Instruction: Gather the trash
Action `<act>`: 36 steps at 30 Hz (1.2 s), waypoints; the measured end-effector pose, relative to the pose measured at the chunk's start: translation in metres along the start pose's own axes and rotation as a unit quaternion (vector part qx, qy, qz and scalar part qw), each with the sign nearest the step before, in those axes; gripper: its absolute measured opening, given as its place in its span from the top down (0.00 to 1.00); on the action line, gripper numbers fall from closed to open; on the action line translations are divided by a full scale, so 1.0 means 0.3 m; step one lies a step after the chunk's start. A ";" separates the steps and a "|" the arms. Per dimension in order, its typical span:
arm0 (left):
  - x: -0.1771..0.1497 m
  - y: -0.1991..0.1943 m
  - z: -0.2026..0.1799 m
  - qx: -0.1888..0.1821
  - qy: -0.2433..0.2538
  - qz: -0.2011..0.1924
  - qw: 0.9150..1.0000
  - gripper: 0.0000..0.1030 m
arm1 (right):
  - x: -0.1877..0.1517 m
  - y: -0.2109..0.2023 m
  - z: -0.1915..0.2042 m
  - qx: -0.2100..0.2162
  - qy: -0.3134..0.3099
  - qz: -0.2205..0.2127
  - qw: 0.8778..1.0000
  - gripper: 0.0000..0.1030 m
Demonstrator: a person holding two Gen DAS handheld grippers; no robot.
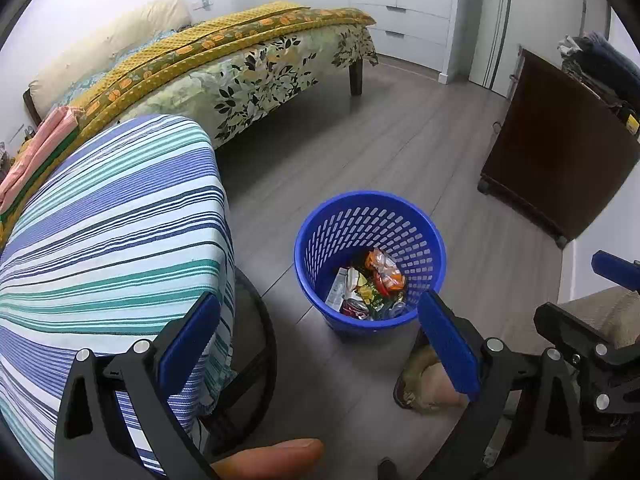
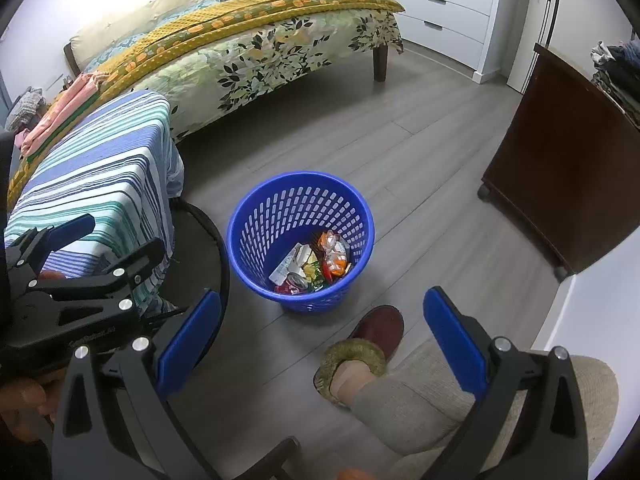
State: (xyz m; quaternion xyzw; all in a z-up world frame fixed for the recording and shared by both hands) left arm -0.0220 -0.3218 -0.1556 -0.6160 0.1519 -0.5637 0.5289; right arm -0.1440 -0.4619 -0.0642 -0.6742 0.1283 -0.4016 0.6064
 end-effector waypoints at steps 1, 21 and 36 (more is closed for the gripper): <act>0.000 0.000 0.000 0.000 0.000 0.000 1.000 0.05 | 0.000 0.000 0.000 0.001 0.000 0.000 1.000 0.04; -0.013 0.015 0.006 -0.002 -0.002 0.004 1.000 0.05 | -0.021 0.010 0.023 0.000 -0.008 0.008 1.000 0.04; -0.014 0.017 0.006 -0.002 -0.003 0.005 1.000 0.05 | -0.028 0.010 0.032 -0.001 -0.009 0.009 1.000 0.04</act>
Point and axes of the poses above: each gripper's, at about its wrist camera, not at the fingertips, and y roughly the way its jaws point, z to its left, x to its top, the point moved 1 cm from there along y, roughly the way its jaws point, and after that the axes turned 14 degrees about y, right-handed, at the moved point
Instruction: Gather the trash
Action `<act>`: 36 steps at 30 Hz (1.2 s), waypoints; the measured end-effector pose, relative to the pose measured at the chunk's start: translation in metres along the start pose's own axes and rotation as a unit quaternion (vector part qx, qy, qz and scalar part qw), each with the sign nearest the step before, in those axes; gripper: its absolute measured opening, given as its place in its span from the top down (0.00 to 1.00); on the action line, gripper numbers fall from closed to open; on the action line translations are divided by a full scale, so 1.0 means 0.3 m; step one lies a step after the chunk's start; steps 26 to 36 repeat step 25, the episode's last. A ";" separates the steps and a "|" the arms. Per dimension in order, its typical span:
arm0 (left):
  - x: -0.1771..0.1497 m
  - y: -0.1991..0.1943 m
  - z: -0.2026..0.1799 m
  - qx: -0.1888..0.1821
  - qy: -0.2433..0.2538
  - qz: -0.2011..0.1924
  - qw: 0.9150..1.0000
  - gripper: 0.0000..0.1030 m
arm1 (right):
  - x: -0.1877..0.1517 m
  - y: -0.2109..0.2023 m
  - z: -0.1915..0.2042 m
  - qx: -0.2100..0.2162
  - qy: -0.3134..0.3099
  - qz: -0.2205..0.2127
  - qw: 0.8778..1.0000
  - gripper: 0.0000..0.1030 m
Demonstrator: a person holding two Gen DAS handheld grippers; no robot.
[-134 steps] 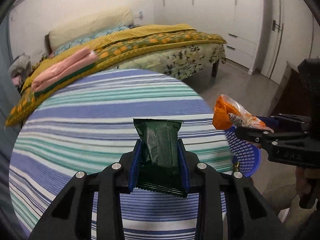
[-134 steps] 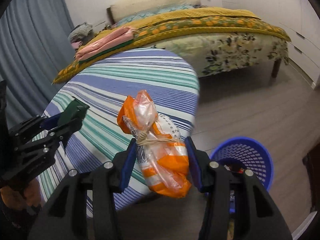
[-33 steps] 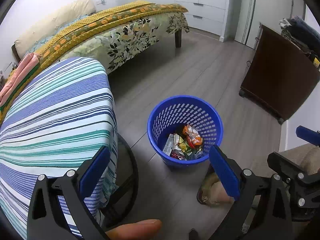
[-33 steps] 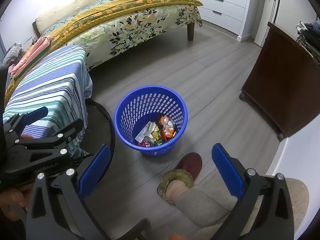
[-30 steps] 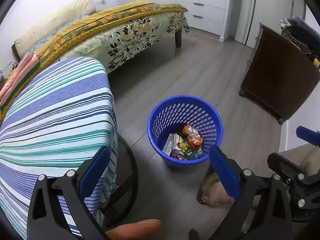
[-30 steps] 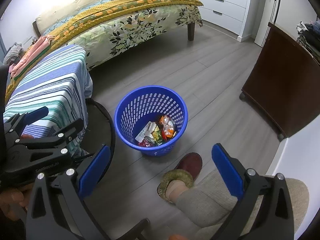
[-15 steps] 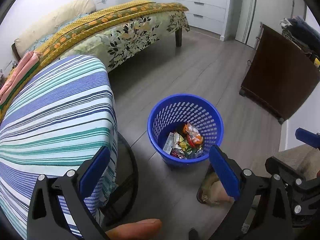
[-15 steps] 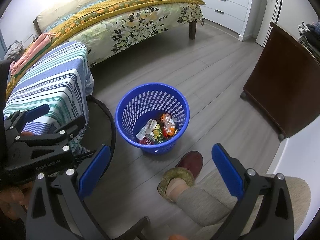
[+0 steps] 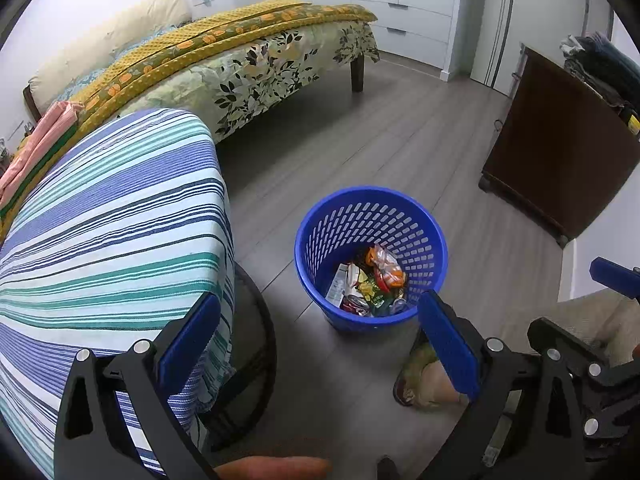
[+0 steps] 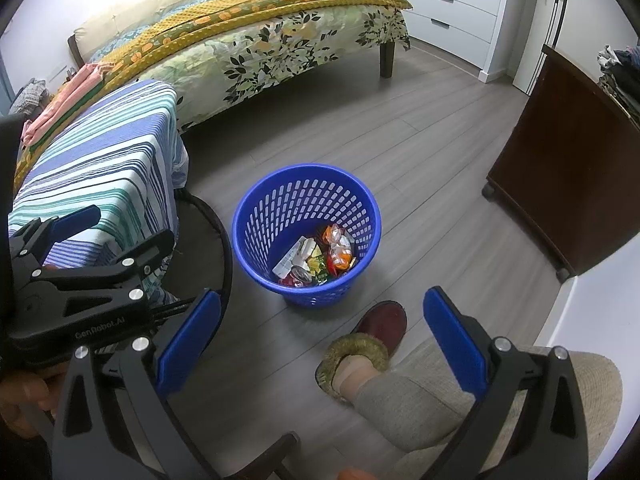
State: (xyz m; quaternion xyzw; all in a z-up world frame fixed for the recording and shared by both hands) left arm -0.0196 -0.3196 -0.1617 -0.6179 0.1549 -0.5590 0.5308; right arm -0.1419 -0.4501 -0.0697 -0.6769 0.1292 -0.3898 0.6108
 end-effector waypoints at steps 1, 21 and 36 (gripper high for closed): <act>0.000 0.000 0.000 0.000 0.000 0.000 1.000 0.05 | 0.000 0.000 0.000 0.000 0.000 0.000 1.000 0.04; 0.004 -0.011 -0.011 -0.001 0.004 -0.006 1.000 0.05 | -0.004 -0.001 -0.008 -0.003 0.002 0.001 1.000 0.04; 0.009 -0.011 -0.016 -0.002 0.005 -0.004 1.000 0.05 | -0.006 -0.004 -0.012 -0.004 0.003 0.000 1.000 0.04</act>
Point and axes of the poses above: each gripper's, at about its wrist camera, not at the fingertips, and y roughly the way its jaws point, z to its left, x to its top, the point moved 1 cm from there along y, roughly the way its jaws point, and after that the axes turned 14 degrees about y, right-handed, at the moved point
